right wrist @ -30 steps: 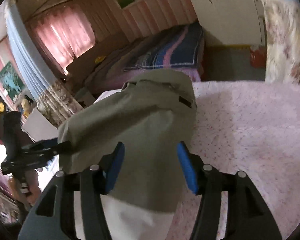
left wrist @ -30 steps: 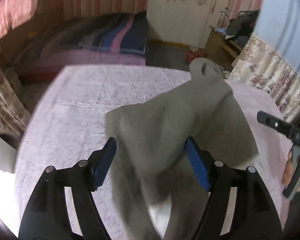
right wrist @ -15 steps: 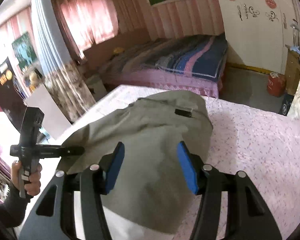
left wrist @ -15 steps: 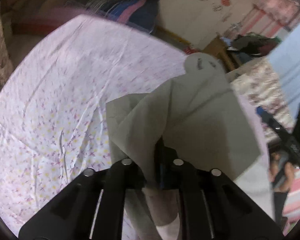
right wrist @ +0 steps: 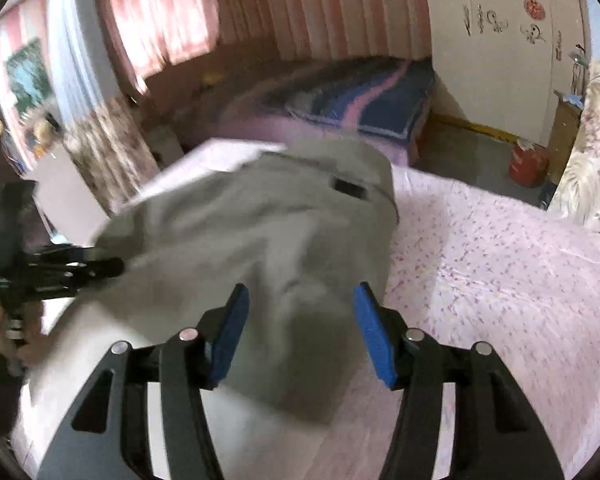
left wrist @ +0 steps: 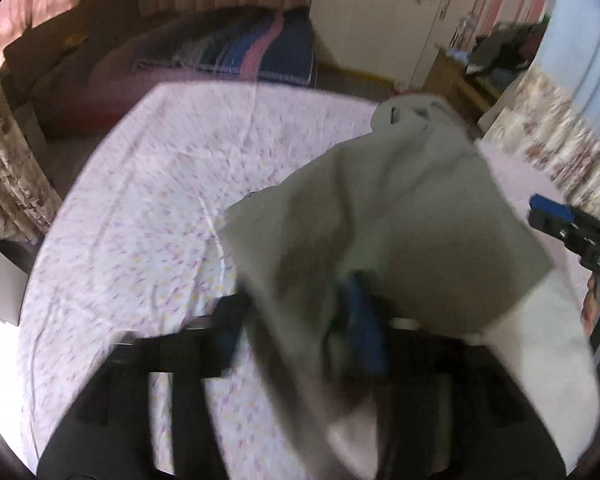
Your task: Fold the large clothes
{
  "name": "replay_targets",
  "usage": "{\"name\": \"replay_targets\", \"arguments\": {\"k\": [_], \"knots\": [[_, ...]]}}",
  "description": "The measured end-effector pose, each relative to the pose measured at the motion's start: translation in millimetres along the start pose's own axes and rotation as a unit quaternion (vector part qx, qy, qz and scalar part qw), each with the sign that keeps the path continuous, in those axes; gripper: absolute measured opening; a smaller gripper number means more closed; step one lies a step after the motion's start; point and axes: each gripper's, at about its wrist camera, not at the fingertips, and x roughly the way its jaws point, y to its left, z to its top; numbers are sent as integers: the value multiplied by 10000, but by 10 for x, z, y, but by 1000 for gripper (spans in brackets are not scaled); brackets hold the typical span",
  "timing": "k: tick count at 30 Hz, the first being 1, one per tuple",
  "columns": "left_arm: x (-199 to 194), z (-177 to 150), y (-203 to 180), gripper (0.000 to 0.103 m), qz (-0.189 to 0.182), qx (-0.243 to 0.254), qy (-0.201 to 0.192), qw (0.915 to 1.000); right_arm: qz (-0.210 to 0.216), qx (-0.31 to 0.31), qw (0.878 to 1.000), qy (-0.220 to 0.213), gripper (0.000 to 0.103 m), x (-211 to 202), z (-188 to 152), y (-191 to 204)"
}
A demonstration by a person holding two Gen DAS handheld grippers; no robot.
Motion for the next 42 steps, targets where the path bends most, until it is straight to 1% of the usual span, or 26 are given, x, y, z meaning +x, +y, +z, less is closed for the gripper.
{"name": "replay_targets", "arguments": {"k": [1,2,3,4,6,8,11,12,13,14,17,19,20,22,25,26,27,28,29,30,32,33,35,37,40,42], "knots": [[-99,-42,13,75,6,-33,-76,10000,59,0,10000,-69,57,-151,-47,30],[-226,-129,22,75,-51,-87,-111,9999,119,32,9998,-155,59,-339,-126,66],[-300,-196,17,75,-161,-167,-82,9997,174,49,9997,-183,62,-423,-184,87],[-382,-290,44,75,-330,-279,-31,9991,262,68,9994,-205,62,-552,-280,132],[-538,-505,59,75,-660,-452,50,9968,366,86,9991,-175,62,-657,-399,208],[-642,-716,-17,75,-725,-450,81,9963,556,78,9984,-95,62,-746,-577,310],[-686,-932,-157,75,-794,-403,174,9959,660,-72,9978,-11,62,-794,-774,484],[-669,-992,-226,75,-731,-317,183,9966,608,-189,9980,53,62,-776,-841,557],[-634,-1041,-286,75,-585,-222,172,9979,442,-377,9982,142,62,-741,-921,640],[-599,-1065,-320,75,-526,-204,197,9982,300,-515,9981,178,61,-715,-965,688],[-384,-1148,-340,75,-671,-316,460,9962,-190,-958,9946,341,59,-644,-1133,724],[-195,-1222,-419,79,-588,-197,544,9966,-347,-1013,9933,439,59,-568,-1210,651],[-138,-1239,-447,80,-565,-193,549,9967,-390,-925,9940,444,59,-534,-1253,590],[-146,-1194,-482,80,-565,-225,515,9968,-326,-699,9964,349,59,-577,-1264,527],[-307,-1150,-488,80,-483,-175,296,9982,-181,-421,9989,134,69,-703,-1259,488],[-393,-1142,-487,81,-354,-145,161,9991,-18,-200,9998,58,78,-772,-1266,440],[-467,-1141,-492,88,-238,-133,50,9996,90,-8,9999,-55,85,-832,-1279,394],[-578,-1152,-497,97,-54,-123,-128,9998,118,151,9997,-182,87,-893,-1280,352],[-668,-1163,-512,100,51,-124,-248,9996,64,296,9990,-325,89,-958,-1282,313],[-778,-1177,-520,100,129,-135,-432,9989,-34,403,9982,-451,91,-1005,-1282,284],[-887,-1177,-567,100,128,-127,-567,9982,-122,601,9961,-640,93,-1062,-1295,250],[-899,-1167,-571,100,95,-139,-571,9982,-108,711,9950,-686,96,-1069,-1304,231],[-842,-1199,-598,100,56,-180,-519,9985,-140,951,9929,-704,96,-1031,-1303,216],[-697,-1217,-632,100,24,-314,-325,9990,-204,1068,9922,-616,96,-952,-1338,228],[-565,-1296,-602,100,-188,-632,-240,9975,-126,1429,9885,-469,96,-799,-1410,178],[-503,-1317,-577,100,-425,-808,-167,9957,-22,1575,9869,-344,96,-683,-1478,164]]}}
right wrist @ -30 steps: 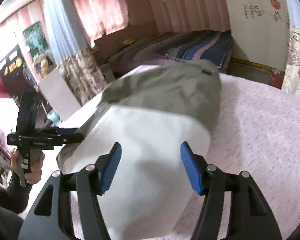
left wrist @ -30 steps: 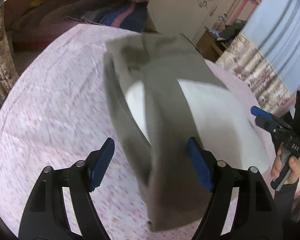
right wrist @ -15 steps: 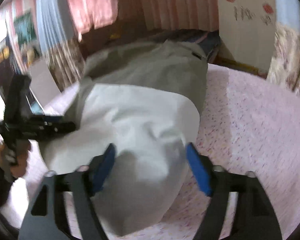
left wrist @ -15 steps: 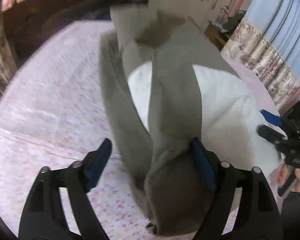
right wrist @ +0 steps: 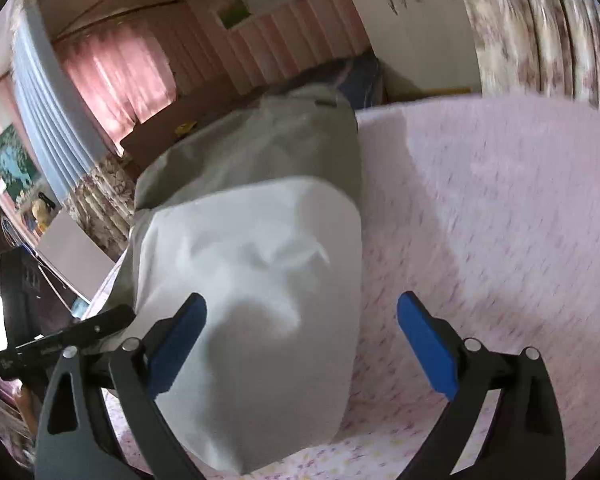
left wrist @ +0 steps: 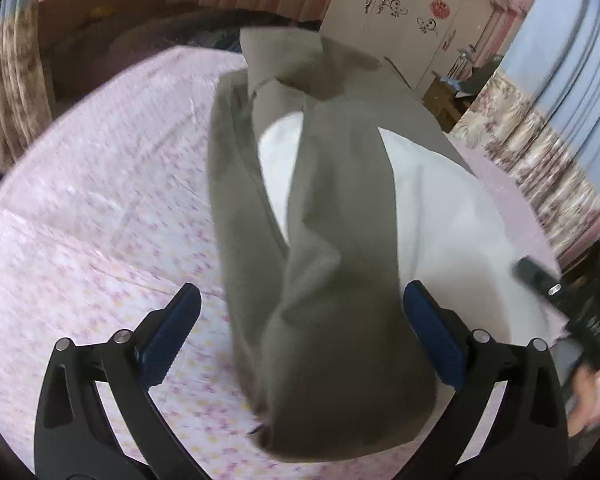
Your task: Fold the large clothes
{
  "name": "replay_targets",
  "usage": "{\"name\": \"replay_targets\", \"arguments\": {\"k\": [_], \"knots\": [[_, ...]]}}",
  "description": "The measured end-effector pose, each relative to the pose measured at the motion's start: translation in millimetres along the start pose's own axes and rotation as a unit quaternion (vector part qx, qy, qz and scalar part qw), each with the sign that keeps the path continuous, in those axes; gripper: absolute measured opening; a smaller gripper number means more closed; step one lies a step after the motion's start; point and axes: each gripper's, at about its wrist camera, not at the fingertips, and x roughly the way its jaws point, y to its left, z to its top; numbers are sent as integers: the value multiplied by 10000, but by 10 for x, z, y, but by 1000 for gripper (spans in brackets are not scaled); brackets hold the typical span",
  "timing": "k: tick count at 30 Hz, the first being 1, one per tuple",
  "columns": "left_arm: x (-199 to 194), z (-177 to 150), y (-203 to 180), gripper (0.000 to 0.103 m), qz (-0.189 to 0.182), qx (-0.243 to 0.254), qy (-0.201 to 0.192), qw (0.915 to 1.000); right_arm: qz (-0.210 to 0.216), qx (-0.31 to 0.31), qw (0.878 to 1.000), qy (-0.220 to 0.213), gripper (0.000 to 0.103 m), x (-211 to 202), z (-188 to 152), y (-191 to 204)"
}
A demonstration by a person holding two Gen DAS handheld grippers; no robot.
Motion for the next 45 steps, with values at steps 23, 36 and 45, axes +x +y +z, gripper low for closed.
{"name": "replay_targets", "arguments": {"k": [23,36,45], "knots": [[304,203,-72,46,-792,430,156,9958,705,-502,9942,645,64,542,52,266],[63,602,-1100,27,-855,1759,-632,9787,200,-1035,9901,-928,41,-388,350,128],[734,124,-1711,40,-464,2504,-284,9666,-578,-658,9949,-505,49,-331,27,-660]]}}
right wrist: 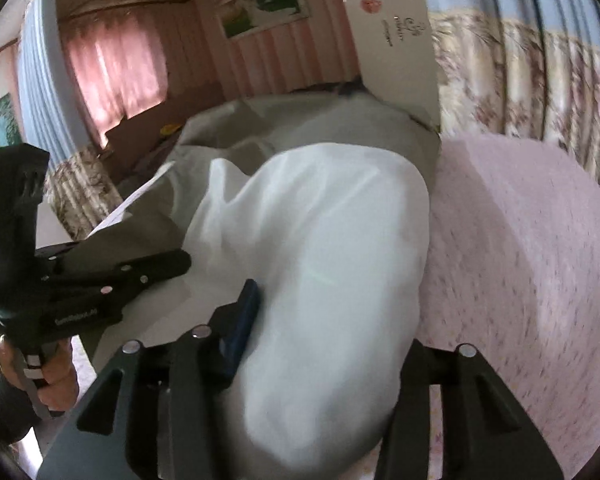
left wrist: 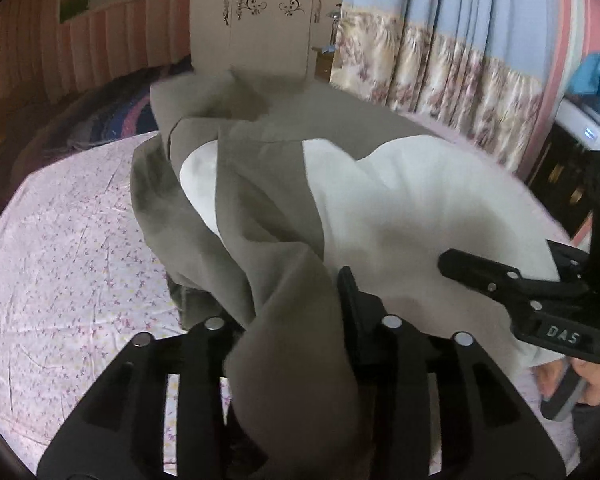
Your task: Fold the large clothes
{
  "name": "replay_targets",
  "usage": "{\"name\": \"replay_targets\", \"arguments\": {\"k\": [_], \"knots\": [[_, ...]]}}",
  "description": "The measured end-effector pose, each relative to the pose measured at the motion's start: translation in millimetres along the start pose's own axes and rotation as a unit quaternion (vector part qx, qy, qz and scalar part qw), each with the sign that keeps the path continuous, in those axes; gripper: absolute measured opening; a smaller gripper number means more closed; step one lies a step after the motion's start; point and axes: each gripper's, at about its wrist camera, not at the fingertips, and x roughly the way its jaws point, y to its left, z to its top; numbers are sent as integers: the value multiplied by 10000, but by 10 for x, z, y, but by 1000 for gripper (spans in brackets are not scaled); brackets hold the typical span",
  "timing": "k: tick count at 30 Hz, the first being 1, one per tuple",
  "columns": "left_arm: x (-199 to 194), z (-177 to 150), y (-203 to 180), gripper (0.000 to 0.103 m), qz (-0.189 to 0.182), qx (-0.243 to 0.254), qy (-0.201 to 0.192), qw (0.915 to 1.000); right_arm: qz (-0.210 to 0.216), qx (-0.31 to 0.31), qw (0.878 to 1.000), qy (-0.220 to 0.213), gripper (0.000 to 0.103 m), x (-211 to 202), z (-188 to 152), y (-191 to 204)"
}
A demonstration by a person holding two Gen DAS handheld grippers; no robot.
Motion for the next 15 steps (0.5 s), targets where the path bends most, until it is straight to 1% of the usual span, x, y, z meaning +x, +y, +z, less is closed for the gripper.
{"name": "replay_targets", "arguments": {"k": [1,3,4,5,6,7,8,9,12,15], "knots": [[9,-20,12,44,20,-12,9,10000,8,125,9999,18,51,8,-18,-28],[-12,-44,73,49,6,-105,31,9999,68,242,9997,27,62,-7,-16,-42],[-35,-50,101,54,20,-166,38,9999,66,259,9996,56,65,0,-22,-49],[-56,-63,117,58,32,-202,39,9998,86,324,9994,75,70,-16,-33,-67],[-110,-81,137,72,150,-276,13,9995,81,399,9991,90,86,-26,-36,-85],[-131,-61,129,89,276,-318,-36,9991,-59,439,9990,69,94,-39,-24,-127],[-197,-81,142,95,394,-342,-135,9985,-252,378,9990,-31,101,-140,-48,-116],[-302,-101,148,100,510,-368,-278,9976,-279,311,9991,-88,101,-193,-51,-105],[-497,-120,197,100,664,-480,-385,9959,-528,217,9984,-19,101,-307,-51,-82],[-657,-122,242,100,803,-705,-420,9934,-917,146,9957,-73,101,-430,-53,-51]]}}
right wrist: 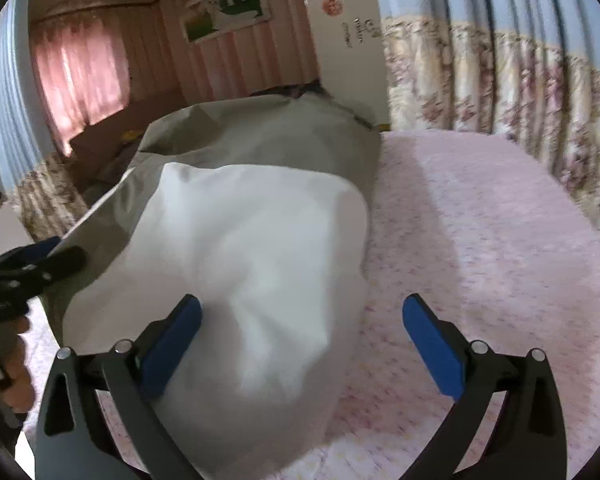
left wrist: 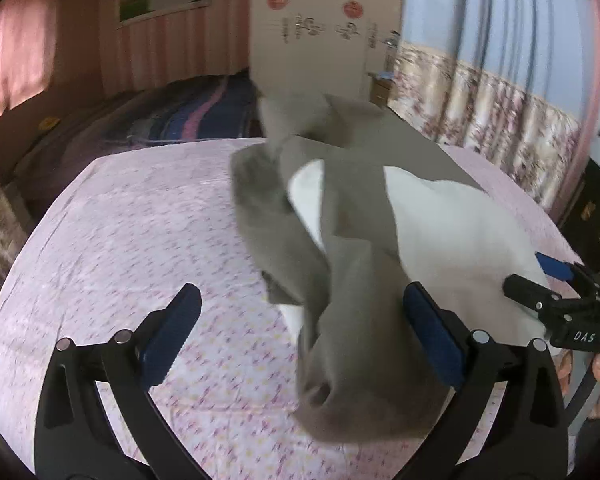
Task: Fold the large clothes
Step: 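Open both grippers and withdraw them from the folded jacket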
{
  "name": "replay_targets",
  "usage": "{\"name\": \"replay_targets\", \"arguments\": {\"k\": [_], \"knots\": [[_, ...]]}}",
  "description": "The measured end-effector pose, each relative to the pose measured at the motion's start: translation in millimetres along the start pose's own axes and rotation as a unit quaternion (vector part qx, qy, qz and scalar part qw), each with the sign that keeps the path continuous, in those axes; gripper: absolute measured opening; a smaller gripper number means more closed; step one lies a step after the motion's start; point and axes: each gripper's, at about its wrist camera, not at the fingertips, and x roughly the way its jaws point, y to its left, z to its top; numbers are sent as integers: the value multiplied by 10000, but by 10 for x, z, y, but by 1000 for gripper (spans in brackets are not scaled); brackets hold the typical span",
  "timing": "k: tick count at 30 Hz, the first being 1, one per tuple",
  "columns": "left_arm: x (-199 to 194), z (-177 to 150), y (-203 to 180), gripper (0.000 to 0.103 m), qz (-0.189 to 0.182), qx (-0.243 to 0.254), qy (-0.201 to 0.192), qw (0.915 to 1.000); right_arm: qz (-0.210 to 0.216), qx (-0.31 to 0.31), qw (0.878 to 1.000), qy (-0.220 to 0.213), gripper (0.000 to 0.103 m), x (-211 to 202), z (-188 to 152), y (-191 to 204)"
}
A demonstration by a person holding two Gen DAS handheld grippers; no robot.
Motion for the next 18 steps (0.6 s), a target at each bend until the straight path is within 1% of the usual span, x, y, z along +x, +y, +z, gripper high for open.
{"name": "replay_targets", "arguments": {"k": [2,5,10,13,18], "knots": [[-95,-19,37,100,150,-78,-17,9999,-234,-52,9997,-84,101,-123,-31,16],[-234,-46,69,100,334,-101,1,9994,-462,-130,9987,-153,101,-278,-40,63],[-515,-120,112,100,486,-114,10,9988,-558,-89,9975,-431,101,-662,-40,168],[-680,-163,125,100,578,-121,-39,9982,-716,-87,9961,-509,101,-830,-17,241],[-933,-197,99,100,727,-86,-176,9972,-773,-71,9944,-717,101,-1094,4,363]]}}
